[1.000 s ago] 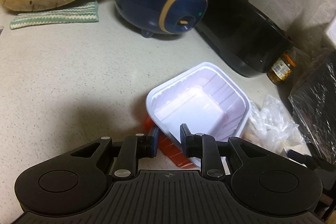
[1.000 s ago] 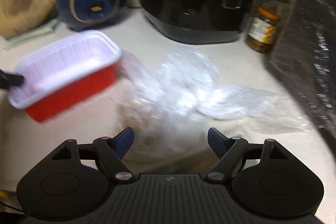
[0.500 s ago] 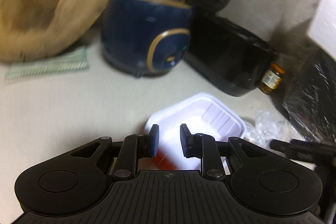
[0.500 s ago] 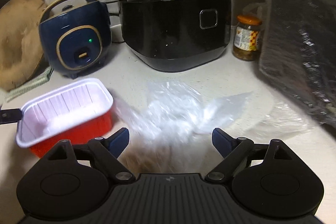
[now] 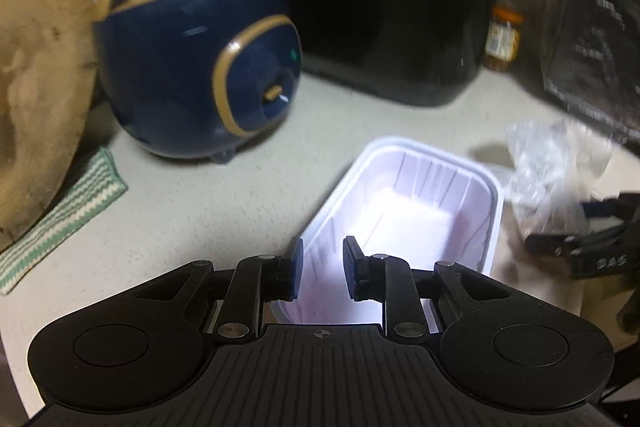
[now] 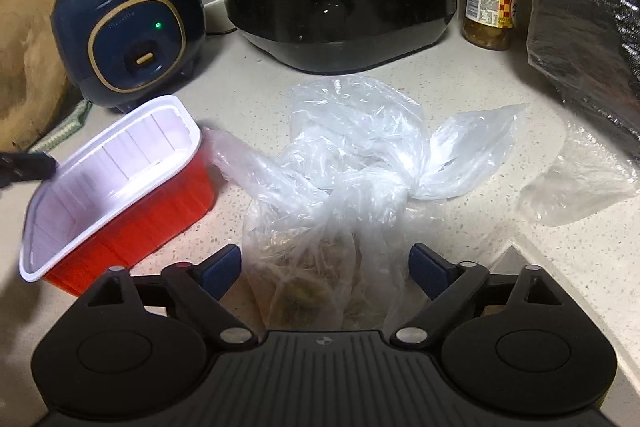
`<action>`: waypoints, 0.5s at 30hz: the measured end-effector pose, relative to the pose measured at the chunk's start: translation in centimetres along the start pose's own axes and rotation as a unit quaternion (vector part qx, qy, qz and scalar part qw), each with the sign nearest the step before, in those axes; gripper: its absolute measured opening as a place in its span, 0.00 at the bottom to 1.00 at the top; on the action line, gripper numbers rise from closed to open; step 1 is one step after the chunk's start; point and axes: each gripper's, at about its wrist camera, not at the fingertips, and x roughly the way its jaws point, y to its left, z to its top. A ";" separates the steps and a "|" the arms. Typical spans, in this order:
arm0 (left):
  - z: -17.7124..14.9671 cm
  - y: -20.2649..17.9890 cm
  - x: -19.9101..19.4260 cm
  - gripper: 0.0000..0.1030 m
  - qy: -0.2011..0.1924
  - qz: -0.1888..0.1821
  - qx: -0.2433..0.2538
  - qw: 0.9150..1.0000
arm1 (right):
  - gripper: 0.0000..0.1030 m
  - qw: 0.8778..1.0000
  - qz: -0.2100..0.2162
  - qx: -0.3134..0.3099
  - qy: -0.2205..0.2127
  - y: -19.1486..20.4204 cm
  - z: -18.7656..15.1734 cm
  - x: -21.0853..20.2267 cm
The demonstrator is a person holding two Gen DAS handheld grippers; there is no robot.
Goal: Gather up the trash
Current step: 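Lower the open right gripper around the knotted neck of the clear plastic bag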
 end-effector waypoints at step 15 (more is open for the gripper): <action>0.0 -1.1 1.8 0.24 0.029 -0.058 -0.008 0.998 | 1.00 0.998 -0.015 -0.053 -0.009 1.3 -1.1 0.4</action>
